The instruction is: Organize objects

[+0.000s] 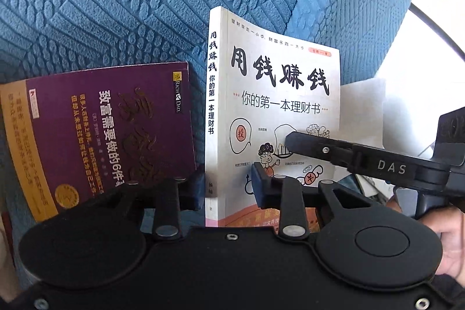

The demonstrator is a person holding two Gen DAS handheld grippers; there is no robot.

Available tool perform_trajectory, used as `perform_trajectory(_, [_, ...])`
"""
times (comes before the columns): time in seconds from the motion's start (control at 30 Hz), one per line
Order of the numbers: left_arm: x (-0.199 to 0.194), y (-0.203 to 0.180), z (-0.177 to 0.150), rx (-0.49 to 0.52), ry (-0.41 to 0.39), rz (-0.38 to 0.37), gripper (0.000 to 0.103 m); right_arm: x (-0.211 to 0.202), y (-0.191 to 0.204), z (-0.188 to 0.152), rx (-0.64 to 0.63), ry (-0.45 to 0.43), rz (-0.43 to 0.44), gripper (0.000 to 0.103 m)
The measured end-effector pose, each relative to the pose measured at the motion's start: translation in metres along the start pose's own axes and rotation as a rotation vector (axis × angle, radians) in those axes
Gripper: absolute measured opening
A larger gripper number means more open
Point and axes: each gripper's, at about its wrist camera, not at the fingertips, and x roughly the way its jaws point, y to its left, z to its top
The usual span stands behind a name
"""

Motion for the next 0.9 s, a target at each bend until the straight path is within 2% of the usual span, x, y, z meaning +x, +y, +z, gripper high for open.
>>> perform_trajectory(0.23, [-0.024,0.001,0.002,-0.06,-0.073,-0.014,0.025,-0.01,0.009,0.009,-0.023,-0.006,0.028,0.035])
perform_trajectory(0.33, [-0.037,-0.003,0.007,-0.024,-0.12,-0.005,0.024,-0.018,0.013,0.012,-0.041,-0.011,0.04,0.033])
perform_trajectory(0.47, [-0.053,-0.002,0.012,-0.069,-0.163,-0.035,0.024,-0.031,0.02,0.017,-0.058,-0.023,0.061,0.032])
perform_trajectory(0.6, [-0.067,-0.008,0.013,-0.08,-0.19,-0.064,0.024,-0.049,0.029,0.024,-0.092,-0.053,0.071,0.032])
perform_trajectory(0.7, [-0.082,-0.018,0.012,-0.102,-0.2,-0.094,0.024,-0.067,0.031,0.033,-0.068,-0.071,0.085,0.029])
perform_trajectory(0.9, [-0.119,-0.043,0.013,-0.114,-0.196,-0.093,0.024,-0.104,0.045,0.043,-0.062,-0.081,0.09,0.028])
